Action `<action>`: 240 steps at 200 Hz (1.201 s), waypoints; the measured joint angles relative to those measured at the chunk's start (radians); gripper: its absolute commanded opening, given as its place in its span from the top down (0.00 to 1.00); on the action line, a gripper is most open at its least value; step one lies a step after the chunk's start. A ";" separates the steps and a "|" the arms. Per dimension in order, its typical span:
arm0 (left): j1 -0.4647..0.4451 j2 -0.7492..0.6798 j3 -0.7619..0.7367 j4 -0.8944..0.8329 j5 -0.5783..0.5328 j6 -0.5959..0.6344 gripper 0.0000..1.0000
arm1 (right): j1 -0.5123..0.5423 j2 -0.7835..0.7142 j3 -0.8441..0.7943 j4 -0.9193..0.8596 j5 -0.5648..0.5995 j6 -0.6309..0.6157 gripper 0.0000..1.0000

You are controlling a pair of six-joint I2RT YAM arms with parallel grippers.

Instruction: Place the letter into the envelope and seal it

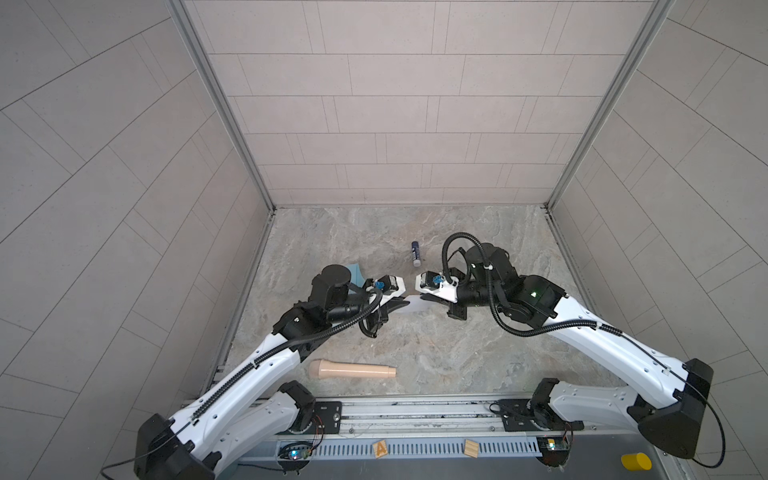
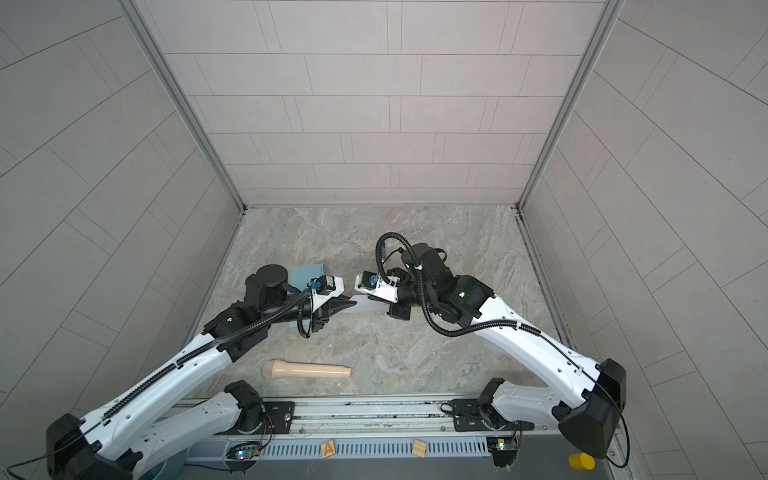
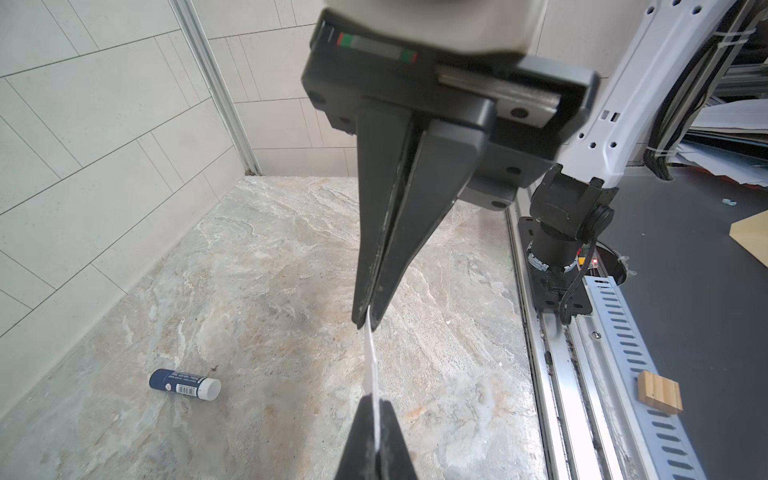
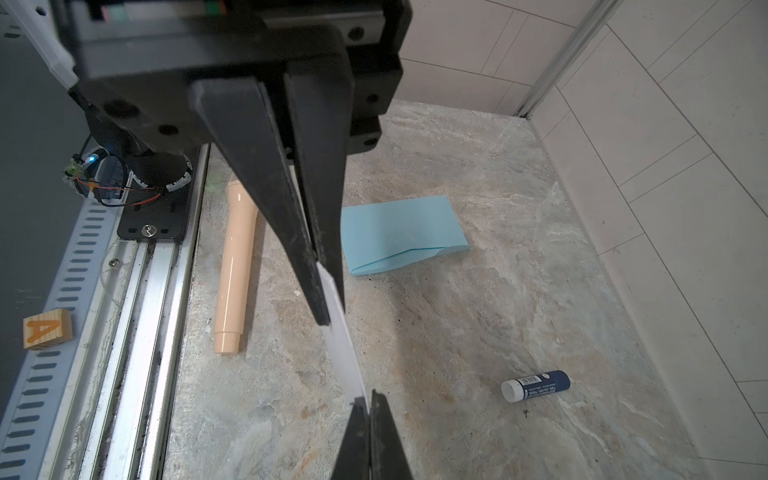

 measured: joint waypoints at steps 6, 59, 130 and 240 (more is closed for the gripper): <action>0.000 -0.002 -0.002 0.000 -0.002 0.001 1.00 | -0.005 -0.002 -0.004 -0.001 -0.002 0.000 1.00; 0.000 -0.011 -0.010 0.003 -0.013 0.005 1.00 | -0.048 -0.015 -0.042 -0.011 -0.008 -0.007 1.00; 0.000 -0.027 -0.018 0.006 -0.031 0.011 1.00 | -0.101 -0.020 -0.084 -0.018 -0.004 -0.024 1.00; 0.000 -0.067 -0.021 0.023 -0.043 0.023 1.00 | -0.145 -0.020 -0.122 -0.049 0.052 -0.030 1.00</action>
